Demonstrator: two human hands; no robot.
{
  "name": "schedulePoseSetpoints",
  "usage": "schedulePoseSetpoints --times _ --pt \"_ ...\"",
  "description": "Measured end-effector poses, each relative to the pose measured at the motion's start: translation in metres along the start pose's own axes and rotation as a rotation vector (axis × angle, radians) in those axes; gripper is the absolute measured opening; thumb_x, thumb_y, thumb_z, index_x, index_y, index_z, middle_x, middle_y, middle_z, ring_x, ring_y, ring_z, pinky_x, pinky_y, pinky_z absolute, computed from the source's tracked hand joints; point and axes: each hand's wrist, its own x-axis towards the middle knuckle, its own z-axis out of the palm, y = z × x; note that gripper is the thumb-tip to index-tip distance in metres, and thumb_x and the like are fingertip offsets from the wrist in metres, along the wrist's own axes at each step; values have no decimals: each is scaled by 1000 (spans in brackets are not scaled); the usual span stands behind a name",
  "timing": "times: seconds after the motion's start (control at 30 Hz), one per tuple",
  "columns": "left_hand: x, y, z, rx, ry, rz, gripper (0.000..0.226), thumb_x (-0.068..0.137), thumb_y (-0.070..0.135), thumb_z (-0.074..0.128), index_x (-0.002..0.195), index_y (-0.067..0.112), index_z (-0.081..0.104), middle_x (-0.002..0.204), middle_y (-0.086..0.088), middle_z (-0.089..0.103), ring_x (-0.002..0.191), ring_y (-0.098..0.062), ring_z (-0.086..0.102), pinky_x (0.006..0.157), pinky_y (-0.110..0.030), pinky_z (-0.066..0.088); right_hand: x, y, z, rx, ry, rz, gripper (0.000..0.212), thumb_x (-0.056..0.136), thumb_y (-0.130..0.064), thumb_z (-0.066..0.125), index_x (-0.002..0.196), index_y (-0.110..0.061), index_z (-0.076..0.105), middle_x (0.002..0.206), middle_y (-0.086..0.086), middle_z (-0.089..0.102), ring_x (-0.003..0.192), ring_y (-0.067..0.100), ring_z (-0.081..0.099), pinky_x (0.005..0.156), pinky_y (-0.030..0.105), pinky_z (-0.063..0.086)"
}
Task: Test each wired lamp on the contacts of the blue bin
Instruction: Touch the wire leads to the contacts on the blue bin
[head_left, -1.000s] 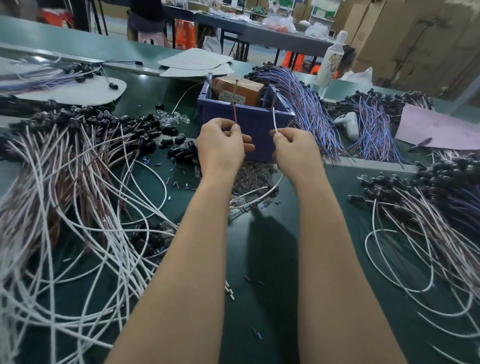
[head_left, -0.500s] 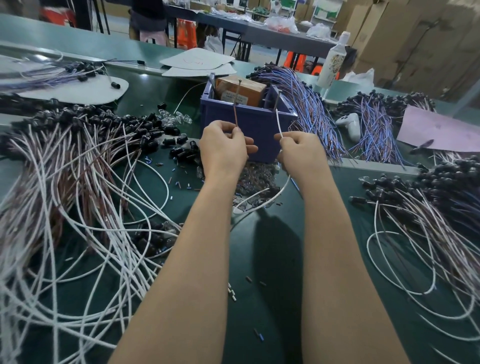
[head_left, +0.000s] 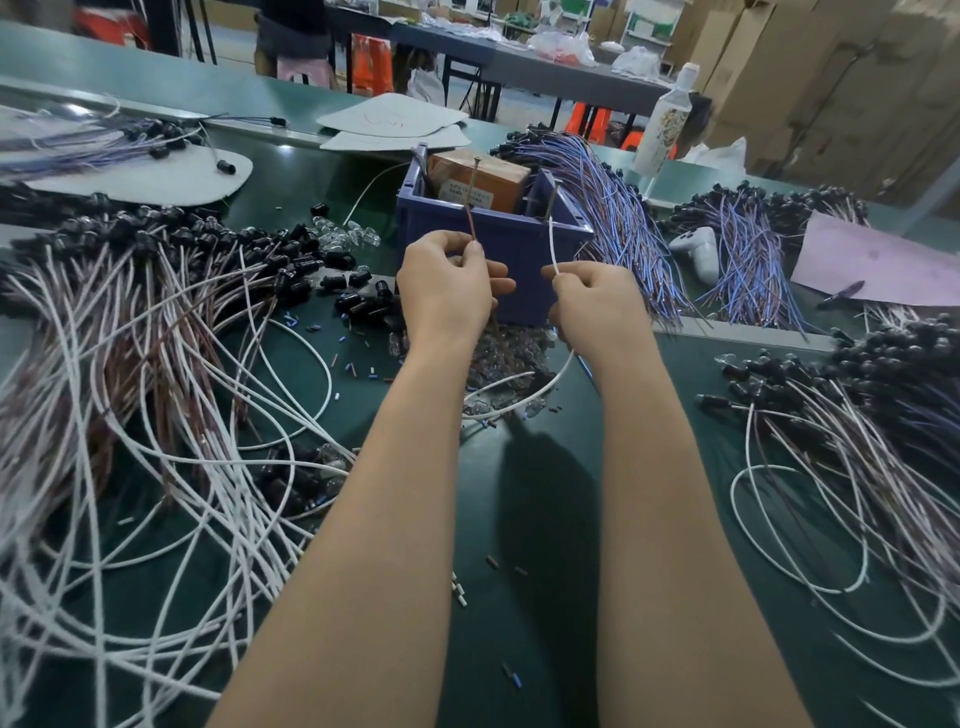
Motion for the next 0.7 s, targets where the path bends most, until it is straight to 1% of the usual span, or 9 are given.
schedulePoseSetpoints --times 0.1,0.27,0.37,0.43,0.47,0.5,0.57,0.63,0.7 --pt "0 0 0 1 -6 2 9 98 10 45 94 13 53 68 1 66 48 -3 64 46 -15 46 2 0 1 -7 -1 -7 23 91 -9 43 89 -20 63 57 -1 53 56 16 46 64 30 39" --pt "-1 0 -1 -1 -13 8 9 98 10 45 96 12 54 68 1 66 48 -2 64 45 -14 46 0 0 2 -8 3 -8 22 92 -9 43 86 -19 61 58 1 52 59 18 45 64 31 39" --pt "0 0 0 -3 -16 3 9 98 10 45 97 12 54 69 1 66 48 -3 64 45 -14 46 0 1 0 -25 10 5 22 93 -10 42 85 -9 64 62 6 53 64 21 47 64 30 39" --pt "-1 -1 0 1 -17 4 9 98 11 45 96 13 54 69 1 67 50 -3 65 46 -15 46 0 1 1 -24 14 13 25 93 -9 42 92 2 64 66 10 53 65 22 46 64 30 39" --pt "-1 -1 0 4 -18 5 9 98 11 45 96 13 54 69 1 67 50 -3 65 46 -15 46 0 1 1 -22 14 14 25 93 -9 42 94 4 63 67 11 53 66 23 46 65 30 38" --pt "-1 -1 0 4 -20 7 9 98 11 45 96 13 54 69 1 67 50 -3 65 46 -15 46 0 0 2 -20 12 12 24 93 -9 42 92 3 63 67 11 54 66 23 46 65 30 38" --pt "-2 -1 0 2 -24 10 9 98 11 45 96 13 54 68 2 67 50 -3 65 45 -14 46 1 -2 3 -25 1 -1 22 93 -9 42 88 -8 63 63 5 55 66 21 48 65 29 39" --pt "-2 -1 1 1 -28 12 9 98 11 45 97 12 54 68 2 66 49 -3 65 45 -14 46 0 -2 5 -32 -8 -19 25 93 -10 41 99 -14 65 62 -1 55 65 19 50 63 28 40" --pt "-2 -1 1 1 -28 13 9 98 11 46 98 12 54 68 2 67 49 -3 64 45 -14 46 0 -3 6 -36 -9 -34 28 94 -10 41 107 -12 66 63 -3 55 64 17 51 62 27 40"
